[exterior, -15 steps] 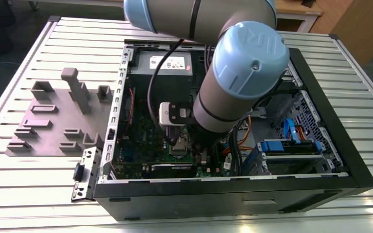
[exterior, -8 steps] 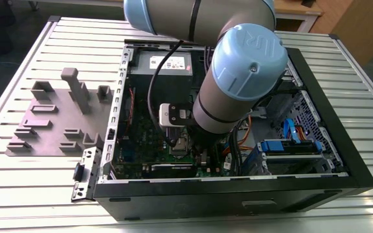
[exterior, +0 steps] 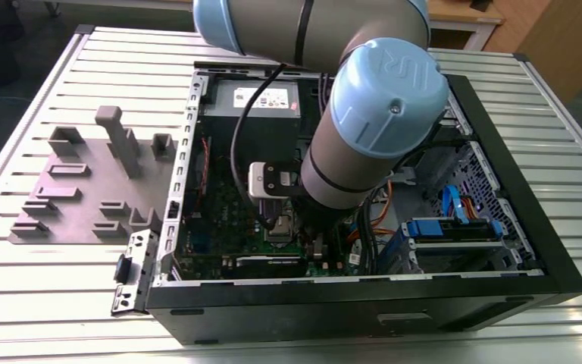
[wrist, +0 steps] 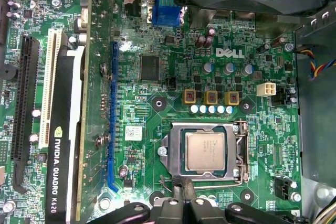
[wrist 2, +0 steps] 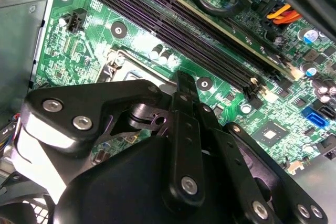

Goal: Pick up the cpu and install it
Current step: 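Install the first cpu locking lever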

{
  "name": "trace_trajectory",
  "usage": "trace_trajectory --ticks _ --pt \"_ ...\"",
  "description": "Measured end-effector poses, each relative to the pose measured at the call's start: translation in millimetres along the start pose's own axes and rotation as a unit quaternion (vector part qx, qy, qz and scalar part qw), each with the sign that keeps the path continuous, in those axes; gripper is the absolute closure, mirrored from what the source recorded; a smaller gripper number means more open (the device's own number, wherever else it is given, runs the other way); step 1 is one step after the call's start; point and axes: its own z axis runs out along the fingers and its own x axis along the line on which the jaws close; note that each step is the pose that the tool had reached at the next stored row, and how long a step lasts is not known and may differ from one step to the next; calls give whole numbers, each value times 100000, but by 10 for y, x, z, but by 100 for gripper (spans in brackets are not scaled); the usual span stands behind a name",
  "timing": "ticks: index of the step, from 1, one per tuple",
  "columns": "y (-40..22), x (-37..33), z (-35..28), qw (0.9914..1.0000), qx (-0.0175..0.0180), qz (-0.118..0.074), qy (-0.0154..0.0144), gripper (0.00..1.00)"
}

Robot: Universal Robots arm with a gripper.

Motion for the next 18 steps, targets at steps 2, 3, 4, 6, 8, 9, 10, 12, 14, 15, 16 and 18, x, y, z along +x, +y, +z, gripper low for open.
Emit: trace_trajectory --ticks 2,3,4,6,8,9,10,12,14,15,16,18 --pt "-5 0 0 100000 0 -4 2 89" --pt "-8 0 0 100000 1 -2 -1 89" --pt "-11 0 0 100000 3 -1 -7 89" --pt "-20 0 -1 100000 2 -3 -5 89" --pt "-26 0 -2 100000 2 1 -2 89" --pt "-29 0 -2 100000 1 1 -2 89" --pt "-33 0 -3 100000 0 1 -4 89" --pt "-41 0 -4 100000 2 2 -1 89" --pt "-50 1 -4 100000 2 0 -8 89" --pt "-55 1 -4 100000 1 0 -9 89" --pt "-60 1 -4 100000 2 2 -11 89" --pt "-66 1 -5 100000 2 0 -6 89"
